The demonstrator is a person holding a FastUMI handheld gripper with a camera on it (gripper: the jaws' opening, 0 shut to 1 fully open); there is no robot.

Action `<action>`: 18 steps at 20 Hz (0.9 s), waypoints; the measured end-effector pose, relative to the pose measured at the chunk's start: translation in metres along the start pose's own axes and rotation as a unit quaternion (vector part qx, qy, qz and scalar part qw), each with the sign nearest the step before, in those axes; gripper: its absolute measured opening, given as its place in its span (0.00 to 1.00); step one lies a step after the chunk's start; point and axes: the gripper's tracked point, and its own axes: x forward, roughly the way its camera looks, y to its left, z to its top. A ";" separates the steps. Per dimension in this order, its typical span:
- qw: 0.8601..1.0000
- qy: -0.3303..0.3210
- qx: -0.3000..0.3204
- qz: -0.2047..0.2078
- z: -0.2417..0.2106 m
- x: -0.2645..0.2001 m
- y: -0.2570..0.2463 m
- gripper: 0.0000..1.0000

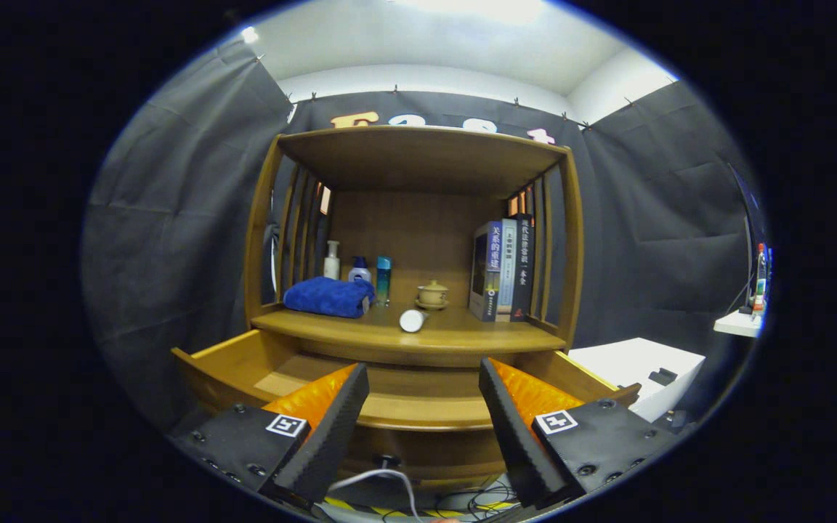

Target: Pull open the drawer, take out the items inside it, and place them on the countertop above the cabinet.

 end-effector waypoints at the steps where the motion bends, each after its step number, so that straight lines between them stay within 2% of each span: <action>1: 1.000 -0.003 0.001 -0.004 -0.005 -0.004 -0.005 0.98; 6: 1.000 -0.004 -0.001 -0.015 -0.037 -0.019 -0.018 0.98; 12: 0.996 0.022 0.015 -0.088 -0.061 -0.029 -0.086 0.98; 14: 0.996 0.006 0.021 -0.085 -0.054 -0.033 -0.085 0.98; 18: 0.999 0.000 0.021 -0.048 -0.054 -0.043 -0.040 0.98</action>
